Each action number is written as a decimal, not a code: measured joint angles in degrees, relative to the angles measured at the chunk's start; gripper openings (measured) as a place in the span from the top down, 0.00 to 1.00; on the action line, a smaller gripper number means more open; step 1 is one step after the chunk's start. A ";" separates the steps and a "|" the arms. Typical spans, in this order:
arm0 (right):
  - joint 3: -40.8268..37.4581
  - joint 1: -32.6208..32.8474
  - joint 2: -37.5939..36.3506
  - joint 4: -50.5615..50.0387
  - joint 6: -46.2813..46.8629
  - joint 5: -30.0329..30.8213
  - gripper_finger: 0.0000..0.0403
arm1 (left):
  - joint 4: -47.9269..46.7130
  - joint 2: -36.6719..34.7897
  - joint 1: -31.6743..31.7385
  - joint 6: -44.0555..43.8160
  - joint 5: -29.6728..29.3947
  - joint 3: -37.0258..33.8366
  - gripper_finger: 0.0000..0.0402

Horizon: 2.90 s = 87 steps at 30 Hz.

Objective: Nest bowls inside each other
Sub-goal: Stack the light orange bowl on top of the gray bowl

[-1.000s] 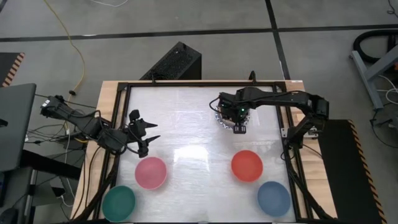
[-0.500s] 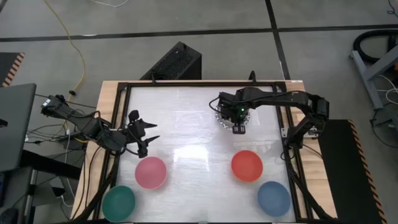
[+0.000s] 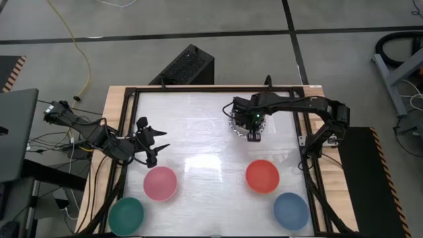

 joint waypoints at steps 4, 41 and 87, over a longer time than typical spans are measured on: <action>0.00 -0.02 0.00 -0.06 0.14 0.02 0.98 | -0.04 0.00 0.00 -0.09 0.02 0.00 0.49; -4.28 -0.42 -0.06 3.03 4.05 0.67 0.88 | -0.31 0.00 0.00 0.07 0.02 0.00 0.49; -16.26 23.03 -15.18 5.82 28.23 48.25 0.96 | -1.16 -0.02 0.00 -2.32 0.11 0.00 0.49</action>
